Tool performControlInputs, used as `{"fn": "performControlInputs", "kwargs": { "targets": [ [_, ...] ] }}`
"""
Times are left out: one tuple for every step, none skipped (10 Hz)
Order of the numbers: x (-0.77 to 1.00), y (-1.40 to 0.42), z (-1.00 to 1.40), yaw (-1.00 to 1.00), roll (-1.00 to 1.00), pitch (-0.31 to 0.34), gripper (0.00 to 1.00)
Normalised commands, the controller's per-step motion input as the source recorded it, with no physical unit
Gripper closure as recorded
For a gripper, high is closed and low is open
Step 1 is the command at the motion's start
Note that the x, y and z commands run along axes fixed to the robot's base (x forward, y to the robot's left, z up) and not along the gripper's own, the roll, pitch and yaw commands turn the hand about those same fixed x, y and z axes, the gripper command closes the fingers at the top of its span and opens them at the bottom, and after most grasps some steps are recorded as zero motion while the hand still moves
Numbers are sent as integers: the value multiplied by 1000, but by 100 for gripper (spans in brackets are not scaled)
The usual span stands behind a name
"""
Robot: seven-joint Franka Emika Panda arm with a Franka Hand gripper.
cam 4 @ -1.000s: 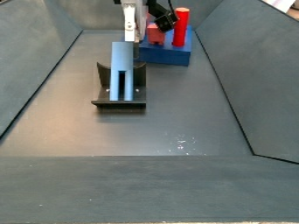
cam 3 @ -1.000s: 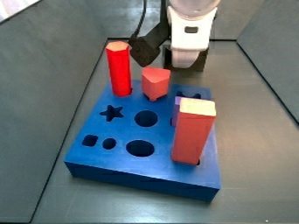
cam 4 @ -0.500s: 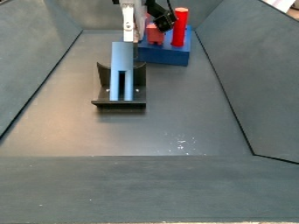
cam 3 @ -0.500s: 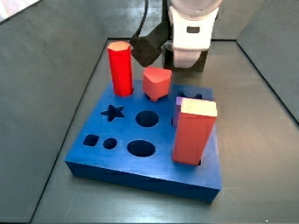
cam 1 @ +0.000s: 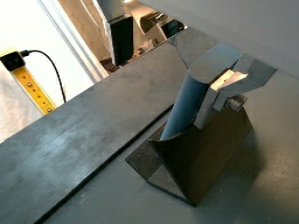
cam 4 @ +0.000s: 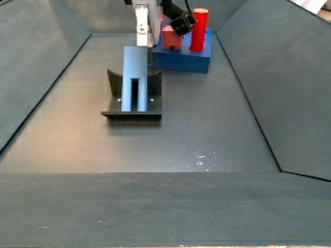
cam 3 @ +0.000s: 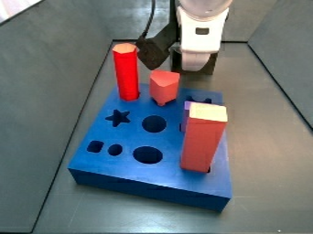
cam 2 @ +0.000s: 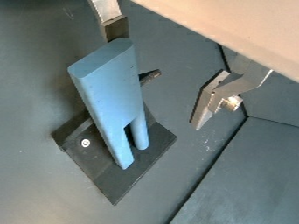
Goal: Pick up the square-circle object. Move up. Rotate the square-circle object. Place the square-circle object on the fixture. Regrasp the square-circle object. Move to above the board. Insert the square-circle object.
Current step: Regrasp the square-circle object, then rotate the square-circle object.
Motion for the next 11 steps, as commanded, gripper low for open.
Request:
{"fn": "performControlInputs", "kwargs": {
  "targets": [
    [471,-36,-51,86,153,96,0],
    [0,0,0,0,0,0,100],
    [-955,399,1000,0,0,0,100],
    [-957,394,1000,-2,-22,-12,100],
    [-970,367,1000,-18,-88,-36,100],
    [-988,319,1000,-44,-146,-51,100],
    [-994,287,1000,-53,-168,-64,100],
    [-1000,245,993,-66,-176,-60,100],
    [-1000,218,975,-78,-174,-49,100],
    [-1000,193,961,-85,-173,-39,100],
    [-1000,166,945,-90,-175,-29,100]
  ]
}}
